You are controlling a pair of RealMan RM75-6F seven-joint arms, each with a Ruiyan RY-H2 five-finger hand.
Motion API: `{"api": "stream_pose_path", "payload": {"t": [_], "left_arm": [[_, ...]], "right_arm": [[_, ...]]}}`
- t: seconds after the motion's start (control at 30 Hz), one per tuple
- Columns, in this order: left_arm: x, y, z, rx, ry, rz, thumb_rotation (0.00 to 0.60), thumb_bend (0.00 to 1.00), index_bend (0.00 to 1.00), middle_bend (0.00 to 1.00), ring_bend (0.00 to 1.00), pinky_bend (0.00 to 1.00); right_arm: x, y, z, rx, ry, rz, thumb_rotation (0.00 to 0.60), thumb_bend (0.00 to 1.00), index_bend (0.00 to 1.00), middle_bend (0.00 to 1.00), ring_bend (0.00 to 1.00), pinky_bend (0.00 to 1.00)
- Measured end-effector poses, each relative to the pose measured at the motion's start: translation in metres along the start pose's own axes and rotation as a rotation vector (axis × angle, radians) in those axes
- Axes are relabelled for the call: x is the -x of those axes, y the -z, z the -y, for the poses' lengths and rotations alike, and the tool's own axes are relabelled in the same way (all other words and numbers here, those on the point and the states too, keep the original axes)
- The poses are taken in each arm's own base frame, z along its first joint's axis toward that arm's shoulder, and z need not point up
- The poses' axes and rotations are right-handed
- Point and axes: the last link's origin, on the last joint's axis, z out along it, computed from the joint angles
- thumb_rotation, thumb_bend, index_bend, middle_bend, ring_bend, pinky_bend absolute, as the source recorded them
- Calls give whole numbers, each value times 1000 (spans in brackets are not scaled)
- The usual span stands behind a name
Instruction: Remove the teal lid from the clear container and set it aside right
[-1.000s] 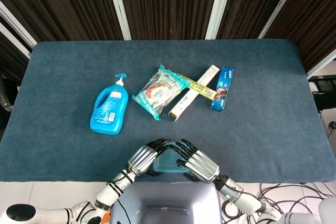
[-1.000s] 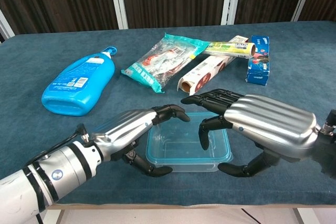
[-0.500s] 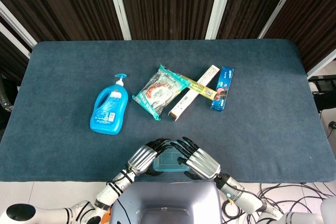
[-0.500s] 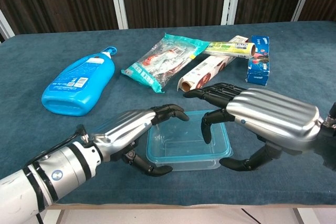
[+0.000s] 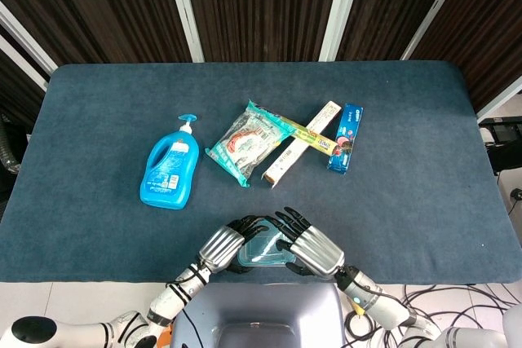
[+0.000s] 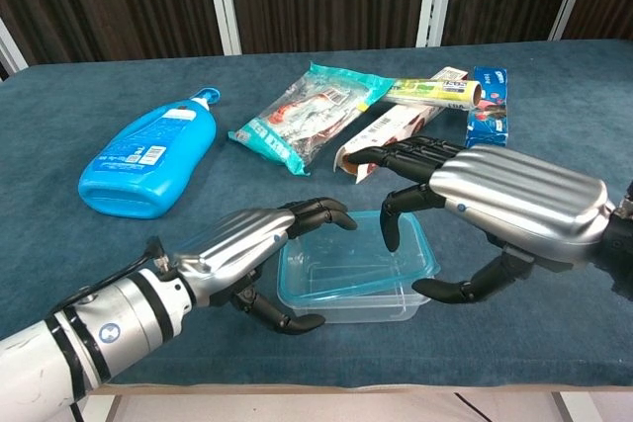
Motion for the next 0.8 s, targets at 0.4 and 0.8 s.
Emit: {"api": "stream_pose_path", "payload": {"t": [0.4, 0.8], "left_arm": [[0, 0, 2, 4, 3, 9, 600, 254, 475, 491, 448, 634], [-3, 0, 2, 7, 53, 1, 600, 253, 191, 231, 215, 367]], "right_arm": [[6, -15, -2, -13, 7, -21, 600, 259, 474, 37, 0, 0], [13, -17, 6, -58, 12, -9, 600, 357, 625, 101, 0, 0]]}}
